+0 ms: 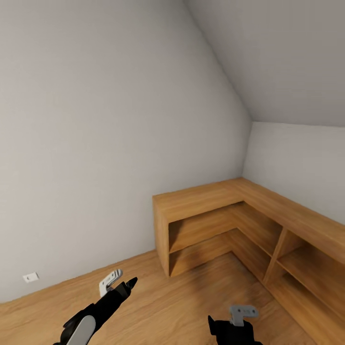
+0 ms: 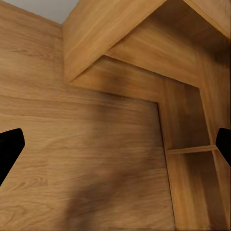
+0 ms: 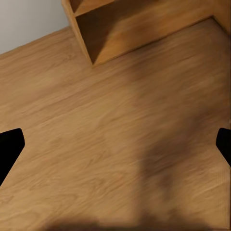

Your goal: In the bedroom, organize the workspace by keeping the computer under the desk, ensuring the monitor is on the desk, placing the keyboard on the desk next to the monitor, placing the mouse on the desk next to the keyboard, moving the folder from the swivel chair onto the desk next to the mouse, stacking the notebook on top of the folder with the pen on top of the notebook, and positioning the swivel chair next to the desk.

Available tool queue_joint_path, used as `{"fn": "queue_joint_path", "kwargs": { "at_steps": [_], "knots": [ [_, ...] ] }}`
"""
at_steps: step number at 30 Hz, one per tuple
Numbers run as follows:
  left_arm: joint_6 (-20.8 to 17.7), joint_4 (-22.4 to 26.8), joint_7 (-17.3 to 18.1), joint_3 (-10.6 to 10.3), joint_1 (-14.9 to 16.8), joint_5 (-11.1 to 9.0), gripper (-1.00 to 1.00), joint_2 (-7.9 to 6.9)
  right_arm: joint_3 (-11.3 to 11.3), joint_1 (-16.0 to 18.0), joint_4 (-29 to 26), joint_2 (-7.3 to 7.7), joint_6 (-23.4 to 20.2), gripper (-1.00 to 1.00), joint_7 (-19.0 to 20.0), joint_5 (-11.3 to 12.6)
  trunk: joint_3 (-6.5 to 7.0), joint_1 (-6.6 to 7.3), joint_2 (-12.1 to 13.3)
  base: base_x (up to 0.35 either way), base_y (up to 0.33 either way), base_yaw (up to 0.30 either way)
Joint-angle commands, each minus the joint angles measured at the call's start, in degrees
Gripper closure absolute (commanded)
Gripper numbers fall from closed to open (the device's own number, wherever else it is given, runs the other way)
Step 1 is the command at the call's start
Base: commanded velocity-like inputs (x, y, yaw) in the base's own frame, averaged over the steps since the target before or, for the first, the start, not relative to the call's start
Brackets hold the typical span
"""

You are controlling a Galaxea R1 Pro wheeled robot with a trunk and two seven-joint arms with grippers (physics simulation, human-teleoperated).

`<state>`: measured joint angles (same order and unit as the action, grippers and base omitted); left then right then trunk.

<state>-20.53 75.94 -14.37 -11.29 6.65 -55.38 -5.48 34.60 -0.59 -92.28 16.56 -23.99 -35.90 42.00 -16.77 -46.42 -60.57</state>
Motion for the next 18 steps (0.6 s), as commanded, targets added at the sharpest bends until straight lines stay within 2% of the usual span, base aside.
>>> {"fn": "queue_joint_path", "kwargs": {
  "at_steps": [1,11,18],
  "knots": [
    [0.03,0.14,-0.56,-0.15,0.03,-0.61,-1.00,-0.06,0.15,-0.01,-0.10,0.05,-0.02,-1.00,-0.44,0.36,-0.06,-0.01,-0.05,0.186,0.000,-0.299],
    [0.05,0.16,-0.57,-0.24,0.03,-0.31,-1.00,-0.04,0.20,-0.02,-0.10,0.03,0.01,-1.00,-0.46,0.36,-0.06,-0.01,-0.05,0.271,0.000,-0.299],
    [0.05,0.17,-0.50,-0.30,0.03,1.68,-1.00,0.16,0.26,-0.03,-0.04,0.05,0.06,-1.00,-0.48,0.36,-0.06,-0.01,-0.05,0.324,0.000,-0.299]
  ]
}}
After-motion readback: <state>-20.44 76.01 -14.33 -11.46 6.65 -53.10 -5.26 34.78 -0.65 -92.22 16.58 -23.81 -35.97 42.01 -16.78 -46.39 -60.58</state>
